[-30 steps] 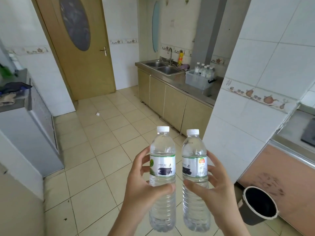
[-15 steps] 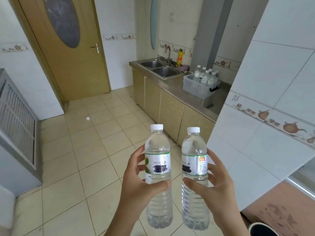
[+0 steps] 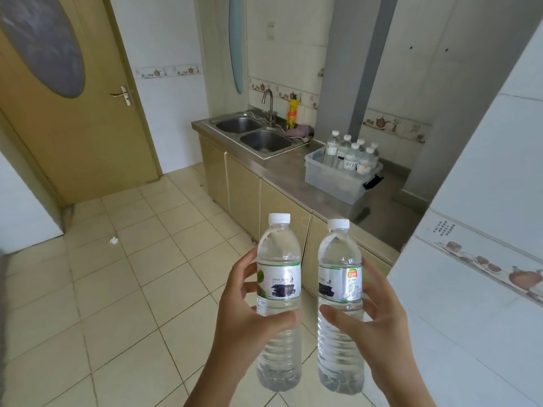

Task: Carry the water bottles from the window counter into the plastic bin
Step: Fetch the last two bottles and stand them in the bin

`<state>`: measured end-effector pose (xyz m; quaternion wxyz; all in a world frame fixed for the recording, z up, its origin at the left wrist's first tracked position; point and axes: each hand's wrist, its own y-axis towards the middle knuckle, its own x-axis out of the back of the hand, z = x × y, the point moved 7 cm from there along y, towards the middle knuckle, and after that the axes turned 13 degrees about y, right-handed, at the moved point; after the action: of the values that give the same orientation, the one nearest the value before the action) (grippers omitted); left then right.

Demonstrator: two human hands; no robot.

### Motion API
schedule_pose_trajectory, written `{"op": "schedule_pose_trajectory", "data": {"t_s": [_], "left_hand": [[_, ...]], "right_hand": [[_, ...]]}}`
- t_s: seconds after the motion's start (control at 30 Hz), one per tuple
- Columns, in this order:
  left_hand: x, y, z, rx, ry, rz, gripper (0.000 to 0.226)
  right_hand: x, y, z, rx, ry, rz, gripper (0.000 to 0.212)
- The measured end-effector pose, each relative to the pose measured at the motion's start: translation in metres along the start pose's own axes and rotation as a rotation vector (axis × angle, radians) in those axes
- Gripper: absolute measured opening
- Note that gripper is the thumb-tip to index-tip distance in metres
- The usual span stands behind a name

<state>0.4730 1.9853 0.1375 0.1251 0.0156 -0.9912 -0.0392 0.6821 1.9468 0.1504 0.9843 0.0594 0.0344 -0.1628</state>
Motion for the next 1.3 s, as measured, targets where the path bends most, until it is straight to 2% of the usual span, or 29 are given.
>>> {"op": "schedule_pose_trajectory", "data": {"t_s": [0.2,0.43,0.8,1.13,1.3], "left_hand": [[-0.021,0.099,0.003,0.022,0.008,0.025,0.099],[-0.062,0.22,0.014,0.039,0.006,-0.001,0.099],[-0.158,0.43,0.004,0.084,-0.015,-0.013,0.1],[-0.249,0.583,0.0,0.027,-0.05,0.157,0.099],[-0.299,0.67,-0.001,-0.031,-0.046,0.307,0.101]], "right_hand": [[-0.015,0.1,-0.015,0.004,-0.005,-0.028,0.091],[-0.024,0.235,-0.044,0.007,-0.022,0.014,0.092],[-0.016,0.463,-0.065,-0.007,-0.007,0.04,0.097],[0.02,0.592,-0.081,-0.028,0.033,-0.155,0.092],[0.029,0.658,-0.094,-0.001,0.02,-0.265,0.091]]}}
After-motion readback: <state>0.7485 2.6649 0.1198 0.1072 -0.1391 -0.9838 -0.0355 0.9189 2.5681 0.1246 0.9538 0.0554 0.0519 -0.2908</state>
